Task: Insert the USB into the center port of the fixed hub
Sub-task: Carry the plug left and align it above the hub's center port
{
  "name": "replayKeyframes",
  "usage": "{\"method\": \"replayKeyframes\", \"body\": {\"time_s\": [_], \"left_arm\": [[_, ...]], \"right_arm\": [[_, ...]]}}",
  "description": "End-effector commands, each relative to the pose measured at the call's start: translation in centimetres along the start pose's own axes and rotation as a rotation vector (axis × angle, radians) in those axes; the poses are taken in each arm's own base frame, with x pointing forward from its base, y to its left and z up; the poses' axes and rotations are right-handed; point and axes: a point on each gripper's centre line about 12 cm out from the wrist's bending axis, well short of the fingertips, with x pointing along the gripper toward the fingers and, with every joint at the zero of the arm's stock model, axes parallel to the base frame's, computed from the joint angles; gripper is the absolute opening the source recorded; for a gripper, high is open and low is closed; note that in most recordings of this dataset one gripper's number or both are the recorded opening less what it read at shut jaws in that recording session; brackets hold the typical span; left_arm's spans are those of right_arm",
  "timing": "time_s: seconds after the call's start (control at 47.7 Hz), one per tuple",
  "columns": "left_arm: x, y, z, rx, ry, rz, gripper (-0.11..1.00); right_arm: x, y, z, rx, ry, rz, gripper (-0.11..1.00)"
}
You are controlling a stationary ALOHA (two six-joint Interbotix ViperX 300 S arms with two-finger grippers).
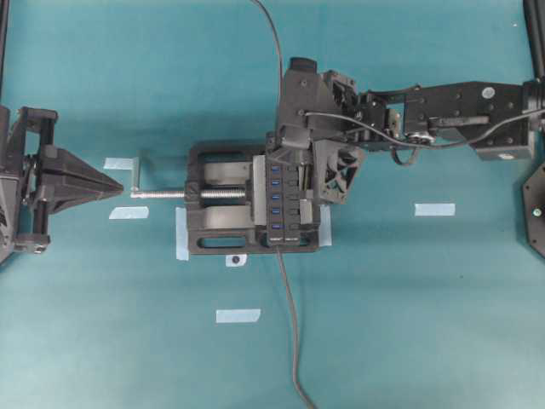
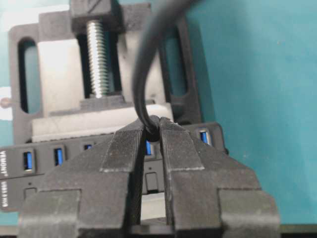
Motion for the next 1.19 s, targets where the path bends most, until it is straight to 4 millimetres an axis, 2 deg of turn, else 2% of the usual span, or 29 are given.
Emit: {"method": "replayKeyframes", "body": {"time_s": [0.0, 0.65, 1.174], "left_arm": [[0.0, -0.1, 1.1, -0.002, -0.028, -0.002, 0.0], [-0.1, -0.1, 1.3, -0.003, -0.032, -0.002, 0.0], [0.0, -0.1, 1.2, -0.005, -0.026, -0.002, 0.0]], "right_arm": [[-1.4, 0.5, 1.8, 0.003, -0.062, 0.01, 0.08], [-1.3, 1.0, 1.5, -0.013, -0.054, 0.018, 0.08], [0.5, 1.4, -0.2, -0.024, 0.004, 0.024, 0.08]]}}
